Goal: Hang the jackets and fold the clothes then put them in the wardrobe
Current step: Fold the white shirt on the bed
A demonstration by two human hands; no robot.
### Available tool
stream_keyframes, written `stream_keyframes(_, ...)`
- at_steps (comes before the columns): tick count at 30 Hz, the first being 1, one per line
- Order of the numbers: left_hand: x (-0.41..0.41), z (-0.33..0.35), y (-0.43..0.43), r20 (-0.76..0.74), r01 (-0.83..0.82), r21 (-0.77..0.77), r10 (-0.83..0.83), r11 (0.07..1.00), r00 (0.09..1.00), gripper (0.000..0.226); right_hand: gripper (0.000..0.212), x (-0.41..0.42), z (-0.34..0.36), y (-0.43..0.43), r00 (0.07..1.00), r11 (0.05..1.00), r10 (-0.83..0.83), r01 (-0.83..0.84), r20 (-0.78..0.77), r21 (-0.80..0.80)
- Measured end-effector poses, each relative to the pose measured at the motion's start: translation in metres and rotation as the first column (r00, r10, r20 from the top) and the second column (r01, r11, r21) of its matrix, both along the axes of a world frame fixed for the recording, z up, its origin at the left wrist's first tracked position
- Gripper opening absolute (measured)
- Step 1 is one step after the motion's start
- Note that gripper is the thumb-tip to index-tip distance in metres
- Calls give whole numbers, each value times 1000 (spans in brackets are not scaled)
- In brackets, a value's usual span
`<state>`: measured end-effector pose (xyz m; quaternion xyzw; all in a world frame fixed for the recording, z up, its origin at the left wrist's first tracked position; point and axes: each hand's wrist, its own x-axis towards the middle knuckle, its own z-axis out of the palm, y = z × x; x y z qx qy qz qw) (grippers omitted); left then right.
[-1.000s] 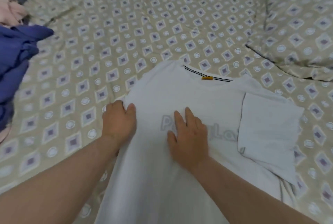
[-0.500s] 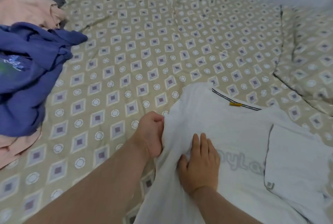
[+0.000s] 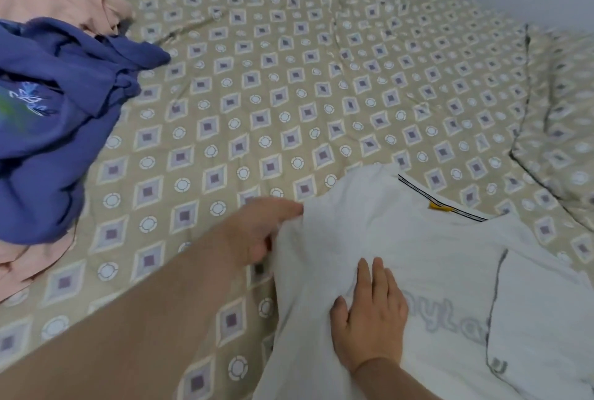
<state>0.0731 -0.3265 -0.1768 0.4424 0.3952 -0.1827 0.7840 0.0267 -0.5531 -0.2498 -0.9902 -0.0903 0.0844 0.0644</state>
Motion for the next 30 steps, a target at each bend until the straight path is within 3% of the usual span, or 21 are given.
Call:
stream_keyframes(2,9,12,32,89,-265,44,261,963,961,19,77,1,-1,-1,1000,1000,4,-4,-10,-11)
stream_keyframes(4,12,21,59,191,-490,177,458,854,868,24,79,1,-1,0,1000,1000,8,-8,-27,-15)
stream_keyframes(6,3,17,71,197,-562,406,532,720,824,32,80,0,-1,0,999,1000,7,-7,-47,-12)
stream_keyframes(8,-18,-2,71,127,-469,645,521,603,844,32,79,0,-1,0,999,1000,7,-7,-44,-5)
stream_keyframes(10,-38,-21,63,-59,-176,831,398,528,915,27,78,1,0,1,999,1000,5,-5,-40,-6)
stream_keyframes(11,-43,-26,60,-153,-15,879,311,477,938,29,77,1,-1,1,999,1000,5,-5,-36,-9)
stream_keyframes(13,-41,-29,57,-142,91,918,105,386,984,31,77,1,-1,1,999,1000,4,-4,-31,-15)
stream_keyframes(15,-30,-21,57,-97,159,885,-162,438,982,21,76,1,-2,1,1000,1000,5,-5,-15,-8)
stream_keyframes(17,-18,-8,63,-238,422,788,-410,449,881,17,75,1,-2,0,1000,1000,5,-5,-6,-6)
stream_keyframes(18,-14,1,68,-300,550,679,-500,486,812,20,75,1,-2,0,1000,1000,7,-7,0,-7)
stream_keyframes(20,-12,21,79,-272,675,300,-617,674,738,28,75,0,-1,0,1000,1000,13,-13,14,-5)
stream_keyframes(21,-12,28,84,-173,583,111,-562,804,808,28,74,0,-1,0,1000,1000,13,-13,19,-1)
stream_keyframes(22,-10,29,90,-88,376,-26,-377,926,922,25,75,1,-1,-1,1000,1000,12,-12,22,2)
stream_keyframes(23,-9,28,95,-43,139,-93,-143,986,989,24,75,1,-2,-1,1000,1000,12,-12,24,5)
stream_keyframes(25,-9,21,97,-21,-249,-104,249,963,968,23,74,1,-2,-1,1000,1000,12,-13,21,10)
stream_keyframes(27,-19,8,90,19,-463,-146,470,874,882,12,74,1,-3,-1,1000,1000,17,-17,25,4)
stream_keyframes(28,-28,1,83,65,-496,-153,509,855,858,9,73,1,-3,-1,999,1000,19,-19,29,1)
stream_keyframes(30,-47,-11,64,130,-463,60,453,884,882,5,73,1,-4,-2,999,1000,18,-18,32,-3)
